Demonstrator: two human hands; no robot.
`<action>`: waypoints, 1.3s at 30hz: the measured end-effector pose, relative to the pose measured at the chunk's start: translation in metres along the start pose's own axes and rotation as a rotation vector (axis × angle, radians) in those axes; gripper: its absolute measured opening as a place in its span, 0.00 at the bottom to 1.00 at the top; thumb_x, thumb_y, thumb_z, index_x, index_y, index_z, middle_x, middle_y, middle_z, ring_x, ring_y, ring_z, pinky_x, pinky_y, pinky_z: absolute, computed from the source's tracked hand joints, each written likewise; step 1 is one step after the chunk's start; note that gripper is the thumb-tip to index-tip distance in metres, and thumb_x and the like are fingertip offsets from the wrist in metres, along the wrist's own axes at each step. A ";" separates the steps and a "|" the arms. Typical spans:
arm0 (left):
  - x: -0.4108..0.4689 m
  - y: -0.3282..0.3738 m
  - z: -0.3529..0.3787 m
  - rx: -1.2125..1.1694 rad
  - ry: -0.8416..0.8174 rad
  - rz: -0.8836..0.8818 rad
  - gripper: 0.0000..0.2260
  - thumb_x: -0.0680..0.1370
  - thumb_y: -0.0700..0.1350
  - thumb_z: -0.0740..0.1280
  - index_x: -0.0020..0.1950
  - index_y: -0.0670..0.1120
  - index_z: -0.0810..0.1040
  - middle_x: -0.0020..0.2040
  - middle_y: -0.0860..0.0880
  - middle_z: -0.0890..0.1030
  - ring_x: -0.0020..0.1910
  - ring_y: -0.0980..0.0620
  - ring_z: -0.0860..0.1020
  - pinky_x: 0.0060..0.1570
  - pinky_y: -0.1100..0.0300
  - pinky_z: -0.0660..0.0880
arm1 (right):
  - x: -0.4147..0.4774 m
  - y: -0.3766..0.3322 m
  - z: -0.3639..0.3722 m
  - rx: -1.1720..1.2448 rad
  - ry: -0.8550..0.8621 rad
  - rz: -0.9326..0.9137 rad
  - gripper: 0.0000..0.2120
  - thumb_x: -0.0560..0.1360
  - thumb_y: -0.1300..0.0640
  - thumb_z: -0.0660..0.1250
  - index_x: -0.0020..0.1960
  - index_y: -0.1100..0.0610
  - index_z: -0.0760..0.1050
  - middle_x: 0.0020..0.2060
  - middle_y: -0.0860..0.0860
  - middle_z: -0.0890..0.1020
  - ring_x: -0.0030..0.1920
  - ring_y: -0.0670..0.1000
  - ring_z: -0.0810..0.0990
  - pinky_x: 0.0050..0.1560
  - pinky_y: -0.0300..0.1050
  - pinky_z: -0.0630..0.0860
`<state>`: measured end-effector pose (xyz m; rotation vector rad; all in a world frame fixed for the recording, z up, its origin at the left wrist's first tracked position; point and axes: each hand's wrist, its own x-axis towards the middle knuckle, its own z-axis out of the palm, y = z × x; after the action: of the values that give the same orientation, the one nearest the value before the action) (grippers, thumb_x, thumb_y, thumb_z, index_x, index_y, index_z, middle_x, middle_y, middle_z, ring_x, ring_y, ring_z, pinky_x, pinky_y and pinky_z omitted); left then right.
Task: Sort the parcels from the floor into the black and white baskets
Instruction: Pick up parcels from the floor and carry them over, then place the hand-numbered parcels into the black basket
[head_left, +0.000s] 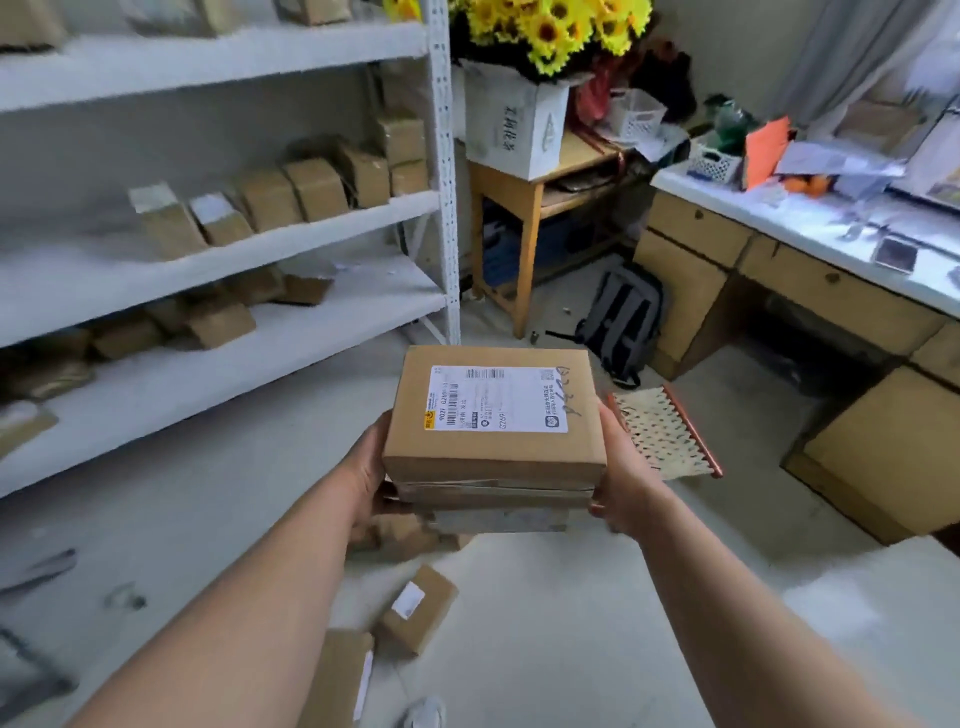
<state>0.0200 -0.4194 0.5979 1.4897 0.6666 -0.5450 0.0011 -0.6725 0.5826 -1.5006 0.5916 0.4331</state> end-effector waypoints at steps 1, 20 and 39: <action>-0.018 0.000 -0.018 -0.018 0.027 0.009 0.19 0.73 0.62 0.60 0.49 0.50 0.82 0.47 0.42 0.83 0.50 0.38 0.80 0.54 0.38 0.77 | -0.010 -0.008 0.016 -0.014 -0.017 0.008 0.20 0.64 0.21 0.58 0.37 0.32 0.81 0.49 0.45 0.83 0.52 0.50 0.77 0.53 0.47 0.70; -0.240 -0.119 -0.431 -0.540 0.552 0.140 0.20 0.77 0.63 0.58 0.49 0.48 0.79 0.55 0.39 0.80 0.55 0.36 0.78 0.49 0.38 0.77 | -0.172 -0.009 0.463 -0.522 -0.562 -0.071 0.31 0.64 0.25 0.55 0.35 0.53 0.74 0.33 0.52 0.79 0.38 0.55 0.74 0.49 0.49 0.69; -0.312 -0.191 -0.812 -0.685 0.803 0.109 0.29 0.72 0.73 0.57 0.59 0.53 0.76 0.55 0.42 0.80 0.57 0.38 0.77 0.57 0.34 0.73 | -0.287 0.061 0.876 -0.360 -0.975 0.056 0.29 0.71 0.29 0.59 0.56 0.49 0.83 0.54 0.55 0.85 0.57 0.60 0.82 0.61 0.62 0.75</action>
<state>-0.3910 0.3636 0.7073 1.0340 1.2301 0.3914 -0.1783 0.2282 0.6868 -1.3921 -0.2327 1.2598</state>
